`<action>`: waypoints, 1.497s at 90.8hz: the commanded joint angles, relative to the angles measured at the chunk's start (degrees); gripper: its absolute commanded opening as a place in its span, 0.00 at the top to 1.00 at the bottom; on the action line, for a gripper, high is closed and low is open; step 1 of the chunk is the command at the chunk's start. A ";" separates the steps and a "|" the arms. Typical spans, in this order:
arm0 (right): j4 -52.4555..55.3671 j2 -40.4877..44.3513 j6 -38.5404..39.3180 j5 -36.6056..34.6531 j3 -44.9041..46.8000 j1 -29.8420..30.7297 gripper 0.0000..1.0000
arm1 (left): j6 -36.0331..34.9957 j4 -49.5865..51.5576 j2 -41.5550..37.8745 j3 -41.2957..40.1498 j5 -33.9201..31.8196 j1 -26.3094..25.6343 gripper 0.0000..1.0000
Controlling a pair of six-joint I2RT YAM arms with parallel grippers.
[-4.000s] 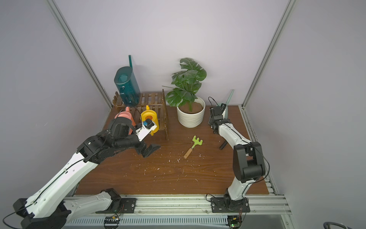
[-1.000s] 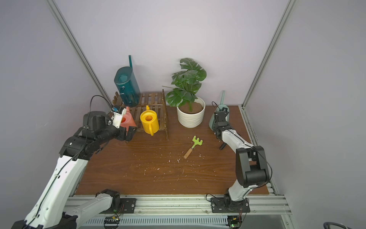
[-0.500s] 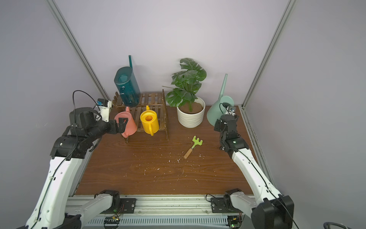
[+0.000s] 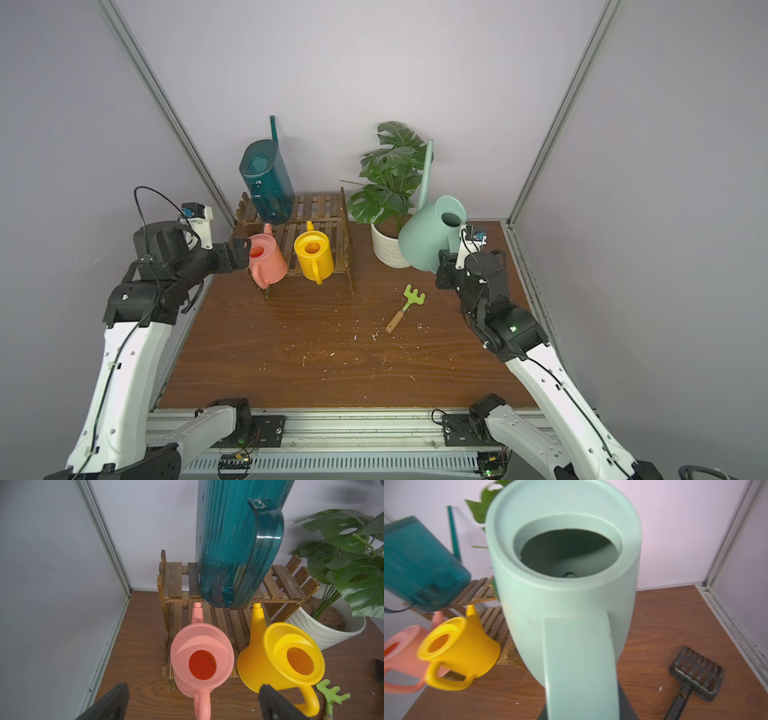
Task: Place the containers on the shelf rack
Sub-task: 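Pick up a container from the corner of the board, then place the container on the shelf.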
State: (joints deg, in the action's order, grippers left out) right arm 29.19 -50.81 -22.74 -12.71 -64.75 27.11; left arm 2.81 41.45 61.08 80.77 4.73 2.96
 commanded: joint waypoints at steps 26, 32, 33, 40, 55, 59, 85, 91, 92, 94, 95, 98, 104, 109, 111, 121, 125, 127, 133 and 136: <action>-5.14 -6.32 0.34 7.62 -13.50 13.57 0.92 | -0.15 -1.11 -1.96 -1.72 2.84 0.72 0.00; -5.30 -10.32 0.86 5.38 -16.55 15.95 0.92 | -0.18 -1.11 -2.18 -1.74 3.79 0.73 0.00; -5.43 -10.96 0.90 5.09 -17.03 16.30 0.92 | -0.17 -1.11 -2.28 -1.75 4.01 0.68 0.00; -5.99 -15.76 1.18 2.44 -21.29 18.55 0.92 | -0.51 -1.03 -2.73 -1.80 5.68 0.72 0.00; -5.80 -25.91 0.61 -5.25 -31.21 21.96 0.92 | -1.37 -1.02 -4.13 -2.30 7.56 0.71 0.00; -5.31 -28.72 0.42 -7.47 -33.89 22.45 0.92 | -1.56 -1.02 -4.48 -2.43 7.68 0.75 0.00; -2.11 -47.33 -1.88 -14.66 -53.49 24.13 0.93 | -1.80 -1.02 -5.31 -3.05 9.21 0.73 0.00; 0.02 -51.53 -2.15 -16.64 -59.06 24.51 0.93 | -1.79 -1.02 -5.40 -3.05 9.33 0.72 0.00; 0.36 -52.30 -2.23 -17.12 -60.00 24.54 0.93 | -1.81 -1.02 -5.38 -3.02 9.33 0.73 0.00; 1.33 -54.05 -2.33 -17.91 -62.08 24.62 0.93 | -1.79 -1.02 -5.41 -3.02 9.44 0.73 0.00; 1.58 -54.75 -2.41 -18.11 -63.00 24.64 0.93 | -1.77 -1.02 -5.42 -3.05 9.47 0.73 0.00; 2.45 -56.48 -2.48 -19.20 -65.71 24.70 0.93 | -1.83 -1.02 -5.44 -3.15 9.63 0.75 0.00; 4.12 -60.18 -2.58 -20.57 -70.67 24.79 0.93 | -1.84 -1.07 -5.62 -3.25 10.16 0.73 0.00; 5.19 -63.52 -2.63 -21.77 -74.76 24.83 0.93 | -1.81 -1.02 -5.70 -3.26 10.50 0.72 0.00; 5.73 -64.46 -2.58 -22.17 -76.28 24.83 0.93 | -1.83 -1.02 -5.75 -3.21 10.61 0.73 0.00; 7.80 -70.36 -2.77 -23.17 -83.94 24.83 0.93 | -1.86 -1.02 -6.06 -3.15 11.08 0.68 0.00; 8.37 -71.88 -2.87 -23.63 -86.01 24.83 0.93 | -1.99 -1.00 -6.21 -3.16 11.08 0.74 0.00; 8.68 -72.48 -3.00 -24.04 -86.78 24.87 0.93 | -2.01 -1.02 -6.34 -3.21 11.11 0.73 0.00; 8.95 -73.42 -3.37 -25.17 -87.24 24.83 0.93 | -2.09 -1.02 -6.56 -3.21 11.14 0.73 0.00; 8.88 -73.60 -3.47 -25.58 -87.07 24.83 0.93 | -2.18 -1.02 -6.73 -3.28 11.25 0.70 0.00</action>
State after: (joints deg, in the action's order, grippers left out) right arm 39.68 -124.62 -24.93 -34.76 -149.10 51.68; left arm 1.23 41.08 55.48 77.82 14.83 3.01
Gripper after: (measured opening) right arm 0.254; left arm 0.999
